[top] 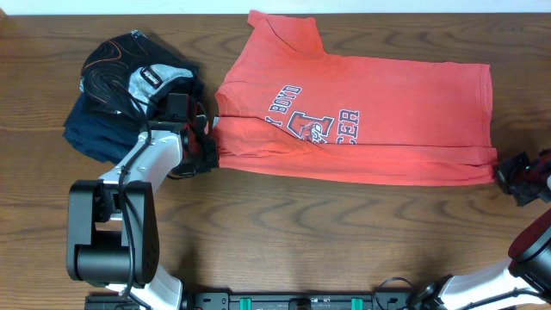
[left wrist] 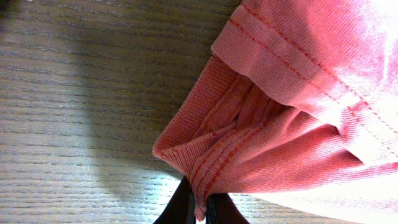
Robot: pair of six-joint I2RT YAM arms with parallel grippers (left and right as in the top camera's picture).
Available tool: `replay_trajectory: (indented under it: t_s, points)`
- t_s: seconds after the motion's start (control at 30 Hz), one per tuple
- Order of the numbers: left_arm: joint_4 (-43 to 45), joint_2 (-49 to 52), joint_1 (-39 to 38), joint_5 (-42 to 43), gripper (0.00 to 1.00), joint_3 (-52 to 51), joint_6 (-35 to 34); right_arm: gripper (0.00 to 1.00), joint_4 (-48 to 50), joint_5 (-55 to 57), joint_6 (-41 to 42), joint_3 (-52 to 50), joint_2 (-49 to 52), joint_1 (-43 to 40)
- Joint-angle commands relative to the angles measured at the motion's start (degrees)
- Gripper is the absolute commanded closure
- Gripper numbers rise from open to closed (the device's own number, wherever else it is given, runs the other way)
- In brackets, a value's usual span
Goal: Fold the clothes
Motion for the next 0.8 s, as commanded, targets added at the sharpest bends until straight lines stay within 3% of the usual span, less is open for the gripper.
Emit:
replay_trajectory:
  t_s: [0.0, 0.37, 0.77]
  points:
    - [0.04, -0.96, 0.39, -1.11, 0.94, 1.05, 0.20, 0.99, 0.96, 2.36, -9.97, 3.67, -3.04, 0.79]
    - [0.04, -0.96, 0.42, -1.16, 0.94, 1.05, 0.20, 0.99, 3.21, 9.73, -18.21, 4.85, -5.20, 3.21]
    - [0.04, -0.96, 0.42, -1.16, 0.94, 1.05, 0.20, 0.99, 3.56, 23.85, -18.01, 4.90, -5.20, 4.57]
